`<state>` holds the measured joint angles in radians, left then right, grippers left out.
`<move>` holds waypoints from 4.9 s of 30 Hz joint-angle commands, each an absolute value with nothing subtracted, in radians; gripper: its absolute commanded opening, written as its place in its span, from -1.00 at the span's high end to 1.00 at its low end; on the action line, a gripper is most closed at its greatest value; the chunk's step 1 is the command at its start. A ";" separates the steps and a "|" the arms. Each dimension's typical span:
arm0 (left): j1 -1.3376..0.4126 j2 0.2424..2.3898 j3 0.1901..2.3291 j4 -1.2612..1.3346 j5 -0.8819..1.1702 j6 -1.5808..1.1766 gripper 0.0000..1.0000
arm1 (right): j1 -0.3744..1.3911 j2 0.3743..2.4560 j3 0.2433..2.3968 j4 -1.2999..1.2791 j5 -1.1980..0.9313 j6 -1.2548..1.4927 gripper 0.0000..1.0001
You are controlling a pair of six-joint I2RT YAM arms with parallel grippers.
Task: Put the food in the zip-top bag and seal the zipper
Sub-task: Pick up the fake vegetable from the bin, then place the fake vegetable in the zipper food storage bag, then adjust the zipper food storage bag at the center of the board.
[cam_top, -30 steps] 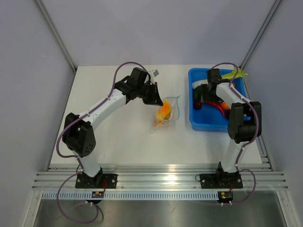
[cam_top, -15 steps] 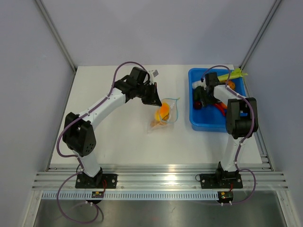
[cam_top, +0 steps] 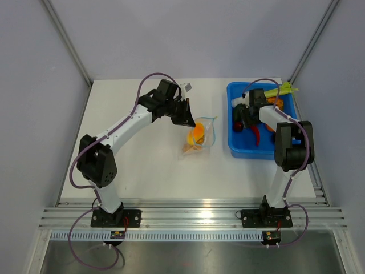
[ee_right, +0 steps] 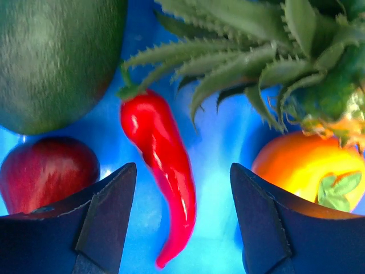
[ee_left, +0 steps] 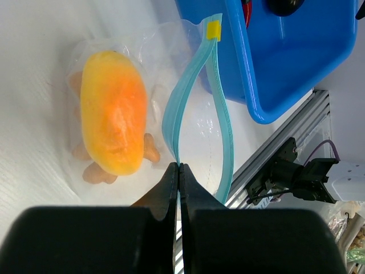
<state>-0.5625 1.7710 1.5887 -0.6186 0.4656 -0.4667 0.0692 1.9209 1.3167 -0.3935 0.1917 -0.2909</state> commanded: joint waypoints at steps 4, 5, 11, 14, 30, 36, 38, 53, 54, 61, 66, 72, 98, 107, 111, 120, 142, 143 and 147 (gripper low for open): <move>-0.557 1.787 1.635 -0.612 0.485 -0.446 1.00 | 0.064 2.000 1.387 -0.374 0.138 -0.273 -0.45; -0.557 1.787 1.637 -0.614 0.485 -0.446 1.00 | 0.064 2.005 1.388 -0.376 0.135 -0.267 -0.40; -0.557 1.787 1.635 -0.612 0.483 -0.454 1.00 | 0.064 1.959 1.358 -0.371 0.130 -0.230 0.14; -0.558 1.793 1.634 -0.594 0.486 -0.474 1.00 | 0.064 1.892 1.327 -0.374 0.117 -0.206 0.59; -0.629 1.881 1.704 -0.427 0.465 -0.678 1.00 | 0.064 1.504 1.289 -0.604 0.299 0.256 0.99; -0.647 1.884 1.657 -0.347 0.472 -0.739 1.00 | 0.064 1.319 1.267 -0.644 0.224 0.445 1.00; -0.653 1.884 1.635 -0.328 0.477 -0.745 1.00 | 0.067 1.267 1.252 -0.632 0.184 0.463 1.00; -0.666 1.882 1.589 -0.330 0.506 -0.715 1.00 | 0.439 1.314 1.338 -0.842 0.713 0.775 1.00; -0.666 1.882 1.586 -0.330 0.509 -0.715 1.00 | 0.452 1.324 1.336 -0.844 0.736 0.790 1.00; -0.666 1.881 1.588 -0.328 0.520 -0.715 1.00 | 0.525 1.399 1.342 -0.888 0.838 0.894 1.00; -0.666 1.885 1.591 -0.327 0.528 -0.715 1.00 | 0.575 1.434 1.354 -0.891 0.851 0.946 1.00; -0.666 1.882 1.589 -0.322 0.535 -0.716 1.00 | 0.636 1.515 1.414 -0.917 0.874 0.977 1.00; -0.666 1.893 1.588 -0.305 0.548 -0.726 1.00 | 0.752 1.632 1.358 -0.876 0.756 1.005 0.74; -0.666 1.905 1.604 -0.307 0.589 -0.706 1.00 | 0.752 1.508 1.290 -0.752 0.729 0.862 0.01; -0.666 1.921 1.637 -0.334 0.617 -0.675 1.00 | 0.752 1.456 1.293 -0.770 0.759 0.854 0.00; -0.666 1.885 1.626 -0.347 0.621 -0.641 1.00 | 0.562 1.353 1.191 -0.714 0.537 0.753 0.01; -0.666 1.841 1.583 -0.336 0.623 -0.618 1.00 | 0.514 1.312 1.115 -0.637 0.344 0.702 0.20; -0.666 1.841 1.583 -0.336 0.621 -0.618 1.00 | 0.514 1.289 1.112 -0.621 0.327 0.706 0.19; -0.666 1.842 1.586 -0.336 0.624 -0.617 1.00 | 0.514 1.281 1.100 -0.578 0.298 0.704 0.05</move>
<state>-0.6655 1.9018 1.5829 -0.3683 0.5922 -0.6319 0.5102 1.3106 1.1027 -0.6456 0.3202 0.6899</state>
